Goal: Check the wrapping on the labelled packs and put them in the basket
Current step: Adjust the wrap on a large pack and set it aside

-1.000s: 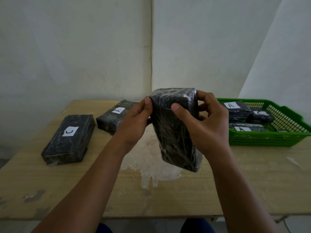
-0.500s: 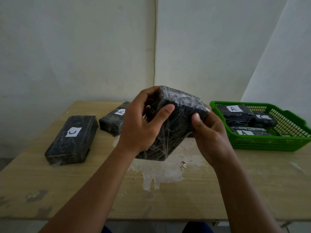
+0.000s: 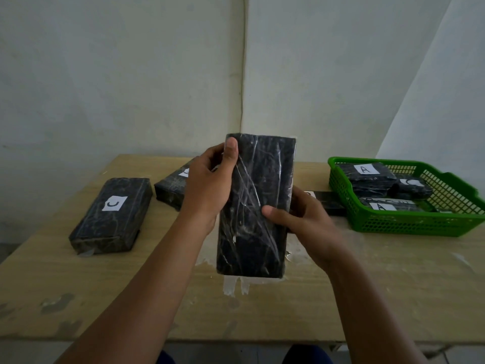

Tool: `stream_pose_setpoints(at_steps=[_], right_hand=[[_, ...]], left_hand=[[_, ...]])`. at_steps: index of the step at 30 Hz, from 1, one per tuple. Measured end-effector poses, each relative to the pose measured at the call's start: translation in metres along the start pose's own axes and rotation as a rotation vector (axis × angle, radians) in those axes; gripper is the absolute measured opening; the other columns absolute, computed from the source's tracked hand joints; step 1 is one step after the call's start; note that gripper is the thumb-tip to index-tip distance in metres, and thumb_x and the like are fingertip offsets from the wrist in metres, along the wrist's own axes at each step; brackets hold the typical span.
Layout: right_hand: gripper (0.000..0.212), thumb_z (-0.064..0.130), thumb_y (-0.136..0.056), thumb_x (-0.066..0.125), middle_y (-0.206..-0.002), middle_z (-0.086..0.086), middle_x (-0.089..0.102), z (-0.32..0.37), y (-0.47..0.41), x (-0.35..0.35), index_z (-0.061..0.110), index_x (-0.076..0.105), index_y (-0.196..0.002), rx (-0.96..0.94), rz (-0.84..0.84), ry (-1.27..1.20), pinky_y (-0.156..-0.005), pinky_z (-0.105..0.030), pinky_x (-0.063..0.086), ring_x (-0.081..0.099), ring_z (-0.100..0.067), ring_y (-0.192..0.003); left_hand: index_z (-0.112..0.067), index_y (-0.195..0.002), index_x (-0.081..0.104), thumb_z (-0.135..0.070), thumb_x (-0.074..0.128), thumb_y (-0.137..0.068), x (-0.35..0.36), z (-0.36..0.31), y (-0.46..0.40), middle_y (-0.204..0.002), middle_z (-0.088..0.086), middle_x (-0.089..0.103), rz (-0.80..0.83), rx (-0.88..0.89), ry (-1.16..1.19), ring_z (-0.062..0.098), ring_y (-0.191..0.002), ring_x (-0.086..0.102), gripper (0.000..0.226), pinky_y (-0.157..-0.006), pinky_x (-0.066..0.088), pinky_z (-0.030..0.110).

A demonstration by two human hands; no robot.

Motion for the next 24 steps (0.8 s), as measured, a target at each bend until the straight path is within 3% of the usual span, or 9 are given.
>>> stream_pose_setpoints(at_steps=[3, 6, 9, 11, 13, 15, 18, 21, 24], right_hand=[[0.060, 0.035, -0.071, 0.085, -0.114, 0.002, 0.080, -0.002, -0.001, -0.002, 0.021, 0.066, -0.126, 0.031, -0.107, -0.084, -0.100, -0.046, 0.059, 0.077, -0.018, -0.106], [0.058, 0.032, -0.073, 0.084, -0.112, -0.006, 0.081, -0.002, -0.005, -0.012, 0.015, 0.068, -0.125, 0.069, -0.189, -0.215, -0.098, -0.047, 0.060, 0.079, -0.025, -0.102], [0.059, 0.035, -0.073, 0.087, -0.114, -0.012, 0.080, -0.001, -0.010, -0.022, 0.011, 0.070, -0.124, 0.130, -0.248, -0.277, -0.098, -0.051, 0.061, 0.079, -0.031, -0.103], [0.052, 0.034, -0.079, 0.087, -0.111, -0.012, 0.081, -0.002, -0.012, -0.023, 0.010, 0.070, -0.122, 0.171, -0.252, -0.273, -0.097, -0.050, 0.061, 0.079, -0.031, -0.102], [0.049, 0.034, -0.084, 0.083, -0.111, -0.011, 0.081, -0.005, -0.012, -0.020, 0.009, 0.070, -0.123, 0.185, -0.206, -0.287, -0.094, -0.047, 0.061, 0.079, -0.031, -0.102], [0.051, 0.034, -0.083, 0.078, -0.110, -0.010, 0.080, -0.006, -0.007, -0.015, 0.009, 0.069, -0.126, 0.182, -0.116, -0.254, -0.088, -0.041, 0.060, 0.077, -0.027, -0.098], [0.052, 0.035, -0.080, 0.077, -0.111, -0.009, 0.079, -0.007, -0.001, -0.008, 0.011, 0.071, -0.127, 0.195, 0.013, -0.173, -0.080, -0.039, 0.059, 0.076, -0.025, -0.091], [0.052, 0.034, -0.079, 0.079, -0.109, -0.010, 0.080, 0.002, 0.000, -0.010, 0.010, 0.073, -0.124, 0.203, 0.043, -0.136, -0.075, -0.035, 0.061, 0.078, -0.027, -0.089], [0.044, 0.030, -0.084, 0.080, -0.107, -0.012, 0.079, 0.011, -0.002, -0.008, 0.006, 0.073, -0.120, 0.230, 0.065, -0.089, -0.074, -0.033, 0.062, 0.078, -0.026, -0.091]], left_hand=[[-0.033, -0.119, 0.073, -0.083, 0.051, -0.084, 0.009, 0.008, -0.001, -0.118, -0.013, 0.075, 0.113, -0.073, -0.041, 0.016, -0.116, 0.070, 0.065, -0.109, 0.053, 0.046], [-0.040, -0.134, 0.063, -0.058, 0.069, -0.092, 0.016, 0.016, 0.004, -0.122, -0.009, 0.076, 0.298, -0.131, -0.031, 0.010, -0.107, 0.075, 0.046, -0.096, 0.060, 0.041], [-0.043, -0.150, 0.047, -0.050, 0.080, -0.081, 0.024, 0.039, 0.023, -0.120, -0.002, 0.078, 0.490, -0.292, -0.096, 0.015, -0.102, 0.078, 0.077, -0.075, 0.064, 0.036], [-0.041, -0.151, 0.046, -0.049, 0.082, -0.075, 0.024, 0.047, 0.029, -0.115, -0.001, 0.080, 0.483, -0.315, -0.065, 0.017, -0.099, 0.079, 0.084, -0.069, 0.063, 0.031], [-0.036, -0.145, 0.054, -0.045, 0.081, -0.076, 0.019, 0.045, 0.027, -0.108, -0.002, 0.082, 0.390, -0.283, -0.001, 0.015, -0.093, 0.080, 0.074, -0.065, 0.062, 0.028], [-0.033, -0.137, 0.064, -0.045, 0.080, -0.081, 0.012, 0.045, 0.021, -0.107, -0.003, 0.082, 0.285, -0.276, 0.044, 0.014, -0.094, 0.080, 0.060, -0.072, 0.063, 0.030], [-0.026, -0.128, 0.074, -0.057, 0.076, -0.077, 0.004, 0.050, 0.013, -0.114, -0.002, 0.081, 0.210, -0.341, 0.089, 0.018, -0.105, 0.078, 0.059, -0.091, 0.061, 0.039], [-0.020, -0.128, 0.074, -0.056, 0.072, -0.081, 0.011, 0.056, 0.017, -0.123, 0.003, 0.078, 0.329, -0.431, 0.165, 0.024, -0.116, 0.074, 0.060, -0.101, 0.057, 0.047], [-0.013, -0.121, 0.075, -0.037, 0.071, -0.082, 0.018, 0.058, 0.025, -0.126, 0.010, 0.077, 0.426, -0.492, 0.270, 0.026, -0.113, 0.074, 0.046, -0.099, 0.058, 0.046]])
Point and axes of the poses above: each hand's wrist, its own y-axis away from the middle knuckle, its own x-axis out of the palm, z = x × y, the point moved 8 cm from there along -y, towards the middle knuckle
